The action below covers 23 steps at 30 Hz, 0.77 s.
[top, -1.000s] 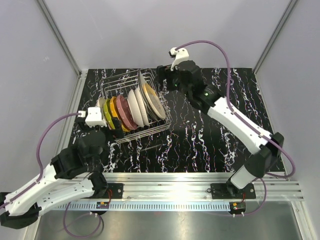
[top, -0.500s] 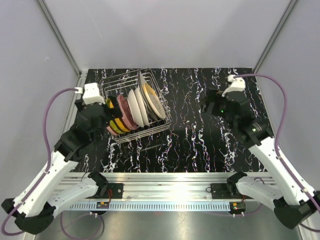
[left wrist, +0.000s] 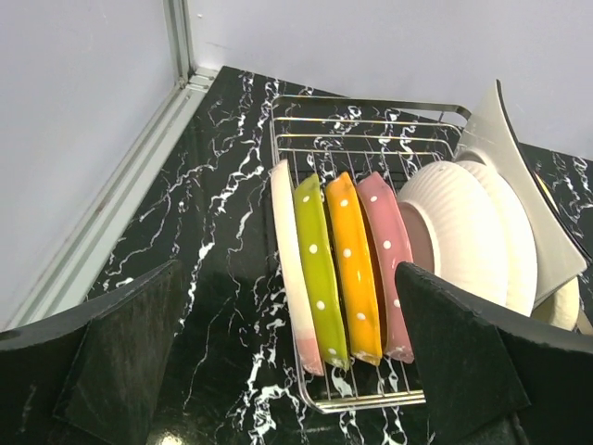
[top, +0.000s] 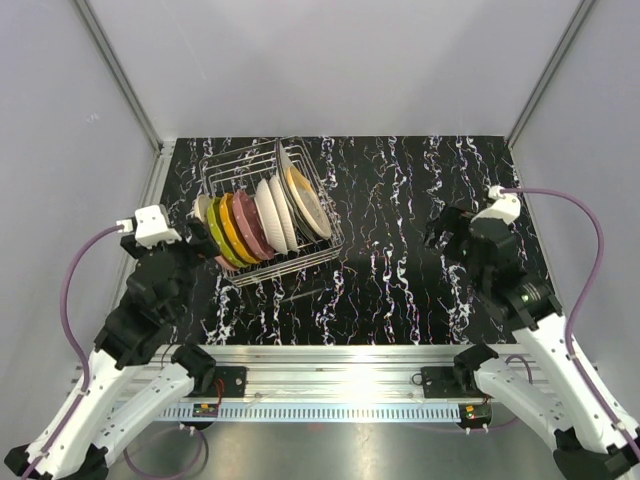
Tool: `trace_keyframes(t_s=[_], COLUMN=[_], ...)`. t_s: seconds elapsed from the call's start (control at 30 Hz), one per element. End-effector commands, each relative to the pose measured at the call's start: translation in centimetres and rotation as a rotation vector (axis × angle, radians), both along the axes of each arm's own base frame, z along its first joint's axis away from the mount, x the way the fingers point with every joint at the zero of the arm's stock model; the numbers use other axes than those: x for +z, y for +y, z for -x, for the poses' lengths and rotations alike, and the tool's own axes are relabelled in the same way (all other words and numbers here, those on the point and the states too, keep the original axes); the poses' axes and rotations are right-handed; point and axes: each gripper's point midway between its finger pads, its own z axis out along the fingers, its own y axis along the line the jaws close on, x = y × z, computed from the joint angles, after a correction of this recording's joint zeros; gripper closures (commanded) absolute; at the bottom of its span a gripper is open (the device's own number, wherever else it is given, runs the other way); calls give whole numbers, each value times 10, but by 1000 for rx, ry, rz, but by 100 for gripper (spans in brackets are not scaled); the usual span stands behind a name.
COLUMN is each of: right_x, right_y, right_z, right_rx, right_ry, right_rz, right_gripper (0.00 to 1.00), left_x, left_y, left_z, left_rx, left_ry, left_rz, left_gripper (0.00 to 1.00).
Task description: Load the plates into the dish rack
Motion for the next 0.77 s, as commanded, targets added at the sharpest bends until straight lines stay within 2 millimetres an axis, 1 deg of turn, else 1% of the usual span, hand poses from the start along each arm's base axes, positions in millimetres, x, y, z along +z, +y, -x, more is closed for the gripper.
trace_keyframes(t_s=[0.0, 0.1, 0.2, 0.33, 0.4, 0.43, 0.53, 0.63, 0.73], right_x=[37, 34, 24, 19, 13, 14, 11, 2, 2], right_y=[-9, -19, -21, -18, -19, -20, -18, -19, -21], right_z=[4, 6, 4, -1, -2, -3, -4, -4, -5], right_rx=[-54, -108, -140, -145, -154, -162, -161, -188, -214], right_ry=[-167, -193, -154, -125, -95, -91, -76, -49, -29], right_rz=[-108, -110, -117, -117, -95, -96, -96, -106, -111], right_gripper=[0, 0, 0, 0, 1, 0, 0, 0, 0], left_x=[10, 7, 12, 15, 11, 11, 13, 12, 12], left_y=[3, 6, 9, 13, 13, 13, 14, 19, 21], left_z=[-8, -10, -6, -1, -2, -3, -2, -1, 0], left_rx=[41, 70, 73, 75, 80, 83, 92, 117, 123], left_ry=[-18, 7, -18, -59, -52, -44, -26, -34, -39], left_rz=[-21, -39, -22, -4, -17, -21, -21, -27, -24], left_gripper=[1, 1, 1, 1, 1, 1, 1, 1, 1])
